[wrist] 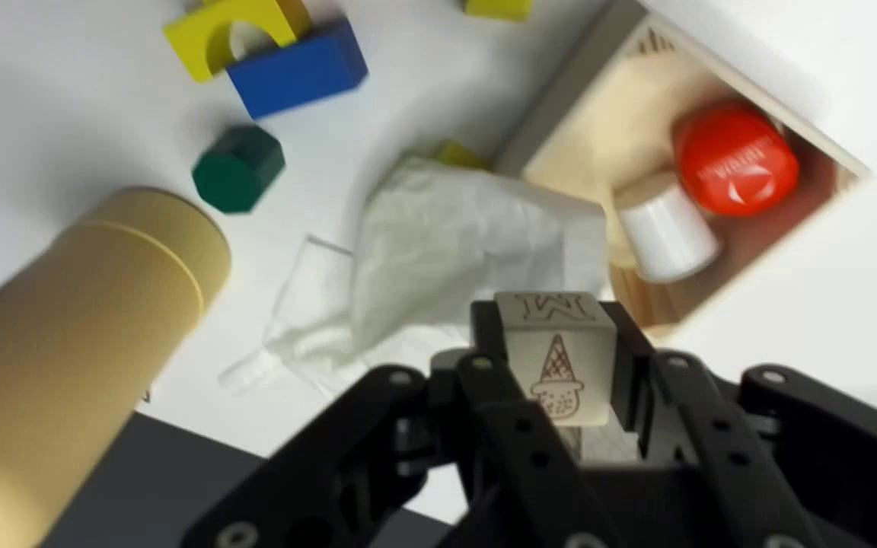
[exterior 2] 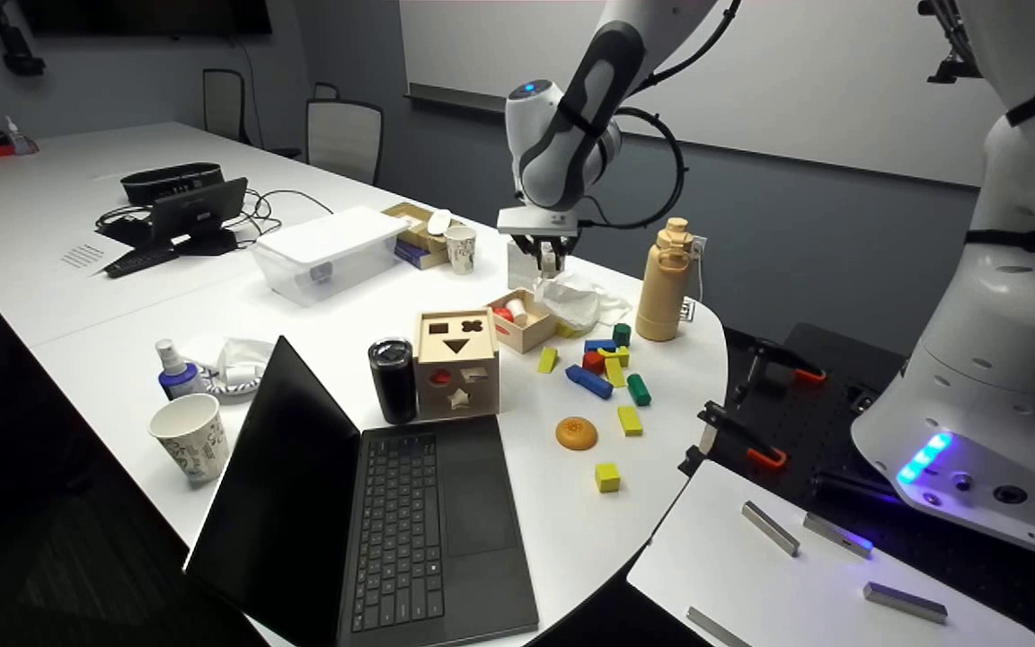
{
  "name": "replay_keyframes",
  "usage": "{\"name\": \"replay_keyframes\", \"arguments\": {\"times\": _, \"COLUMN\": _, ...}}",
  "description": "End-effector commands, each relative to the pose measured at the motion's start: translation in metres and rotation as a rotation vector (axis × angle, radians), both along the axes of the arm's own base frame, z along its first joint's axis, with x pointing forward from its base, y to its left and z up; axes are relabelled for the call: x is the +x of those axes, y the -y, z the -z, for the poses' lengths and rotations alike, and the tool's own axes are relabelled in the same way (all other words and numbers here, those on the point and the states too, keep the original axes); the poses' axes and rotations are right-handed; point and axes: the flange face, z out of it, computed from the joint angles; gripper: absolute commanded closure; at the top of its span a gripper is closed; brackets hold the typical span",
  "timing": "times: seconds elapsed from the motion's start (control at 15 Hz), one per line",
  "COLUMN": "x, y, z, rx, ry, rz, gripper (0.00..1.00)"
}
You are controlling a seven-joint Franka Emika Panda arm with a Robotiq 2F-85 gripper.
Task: Put one block inside the wooden box on the right.
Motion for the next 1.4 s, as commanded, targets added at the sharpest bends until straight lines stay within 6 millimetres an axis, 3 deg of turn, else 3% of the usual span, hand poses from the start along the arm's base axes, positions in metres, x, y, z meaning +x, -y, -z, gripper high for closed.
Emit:
{"name": "replay_keyframes", "arguments": {"times": 0.0, "x": 0.040, "y": -0.006, "z": -0.029, "rx": -0.004, "ry": 0.061, "rz": -0.083, "gripper": 0.91}}
{"name": "replay_keyframes", "arguments": {"times": 0.13, "x": 0.055, "y": -0.013, "z": -0.032, "rx": 0.027, "ry": 0.083, "rz": -0.114, "gripper": 0.91}}
{"name": "replay_keyframes", "arguments": {"times": 0.33, "x": 0.058, "y": -0.018, "z": -0.025, "rx": 0.064, "ry": 0.069, "rz": -0.128, "gripper": 0.91}}
{"name": "replay_keyframes", "arguments": {"times": 0.6, "x": 0.055, "y": -0.013, "z": 0.002, "rx": 0.085, "ry": 0.038, "rz": -0.120, "gripper": 0.91}}
{"name": "replay_keyframes", "arguments": {"times": 1.33, "x": 0.082, "y": -0.009, "z": 0.062, "rx": 0.155, "ry": 0.016, "rz": -0.154, "gripper": 0.91}}
